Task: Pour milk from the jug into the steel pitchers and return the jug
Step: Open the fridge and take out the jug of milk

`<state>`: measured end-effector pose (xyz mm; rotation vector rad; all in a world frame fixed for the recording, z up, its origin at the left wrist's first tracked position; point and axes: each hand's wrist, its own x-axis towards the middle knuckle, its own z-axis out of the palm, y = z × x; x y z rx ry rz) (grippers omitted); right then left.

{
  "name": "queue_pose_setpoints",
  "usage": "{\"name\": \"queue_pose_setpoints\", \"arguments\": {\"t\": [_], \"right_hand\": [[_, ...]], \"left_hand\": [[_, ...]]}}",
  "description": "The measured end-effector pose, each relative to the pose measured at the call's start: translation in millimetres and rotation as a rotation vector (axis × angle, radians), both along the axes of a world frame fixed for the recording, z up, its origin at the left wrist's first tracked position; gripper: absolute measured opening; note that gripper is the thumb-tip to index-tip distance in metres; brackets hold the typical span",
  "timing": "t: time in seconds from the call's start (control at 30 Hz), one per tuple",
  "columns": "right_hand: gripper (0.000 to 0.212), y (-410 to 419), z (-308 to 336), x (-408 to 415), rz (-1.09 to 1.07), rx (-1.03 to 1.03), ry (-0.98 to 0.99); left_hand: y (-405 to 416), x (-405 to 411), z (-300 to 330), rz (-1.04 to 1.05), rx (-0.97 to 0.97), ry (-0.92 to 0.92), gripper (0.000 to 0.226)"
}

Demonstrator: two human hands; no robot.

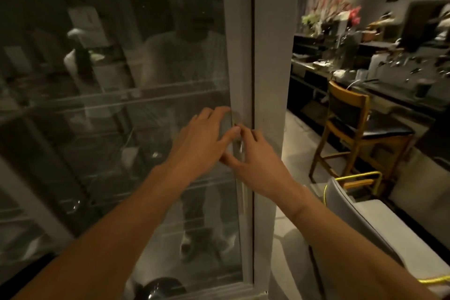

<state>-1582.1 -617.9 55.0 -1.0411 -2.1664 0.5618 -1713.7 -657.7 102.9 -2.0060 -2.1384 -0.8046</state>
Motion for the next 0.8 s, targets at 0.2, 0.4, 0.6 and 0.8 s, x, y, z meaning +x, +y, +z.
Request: {"name": "queue_pose_setpoints", "arguments": {"t": [0.2,0.4,0.6,0.8], "right_hand": [[0.081,-9.7,-8.7,-21.0,-0.174,-0.165,0.146],[0.093,-24.6,-17.0,-46.0,-0.256,-0.336,0.227],[0.106,-28.2,-12.4,-66.7,-0.347,-0.344,0.163],[0.11,-27.0,-8.3,-68.8,-0.355,-0.355,0.127]], "left_hand": [[-7.6,-12.4,31.7,-0.091,0.112,0.108,0.051],[-18.9,-21.0,40.3,-0.086,0.101,0.235,0.059],[-24.6,-31.2,49.2,-0.072,0.1,0.232,0.063],[-26.8,-36.3,47.7,-0.078,0.094,0.228,0.061]]}}
